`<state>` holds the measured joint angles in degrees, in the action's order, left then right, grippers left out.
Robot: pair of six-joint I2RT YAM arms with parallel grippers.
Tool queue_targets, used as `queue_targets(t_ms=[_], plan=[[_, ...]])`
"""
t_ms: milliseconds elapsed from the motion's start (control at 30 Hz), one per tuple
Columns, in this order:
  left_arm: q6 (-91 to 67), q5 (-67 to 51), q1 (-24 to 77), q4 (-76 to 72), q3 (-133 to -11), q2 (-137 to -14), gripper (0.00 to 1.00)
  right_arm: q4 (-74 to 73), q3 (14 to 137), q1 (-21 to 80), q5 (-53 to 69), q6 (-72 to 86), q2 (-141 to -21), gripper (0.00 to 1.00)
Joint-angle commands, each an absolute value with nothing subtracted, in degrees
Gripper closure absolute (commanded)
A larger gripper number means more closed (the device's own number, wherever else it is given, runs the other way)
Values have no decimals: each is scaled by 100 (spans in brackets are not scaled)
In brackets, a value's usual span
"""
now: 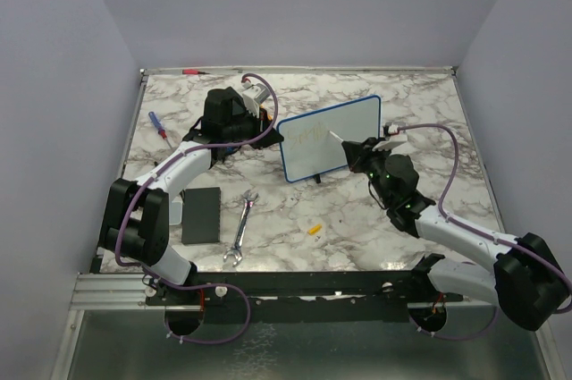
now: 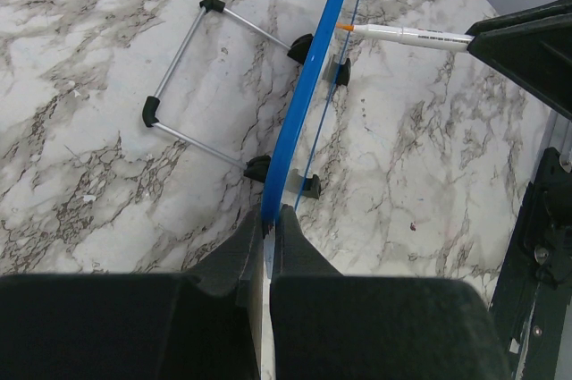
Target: Write a sentence on the whiteboard
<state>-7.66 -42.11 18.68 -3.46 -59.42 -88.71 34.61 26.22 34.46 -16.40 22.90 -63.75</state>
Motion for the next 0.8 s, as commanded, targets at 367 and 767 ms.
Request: queue_targets(t_ms=[367, 767], plan=[[-735, -4131, 1916, -325, -5889, -8721, 100, 3507, 2979, 3441, -1498, 2091, -6482, 99], [-737, -4131, 1916, -321, -5889, -8735, 100, 3529, 2804, 3441, -1168, 2264, -6674, 99]])
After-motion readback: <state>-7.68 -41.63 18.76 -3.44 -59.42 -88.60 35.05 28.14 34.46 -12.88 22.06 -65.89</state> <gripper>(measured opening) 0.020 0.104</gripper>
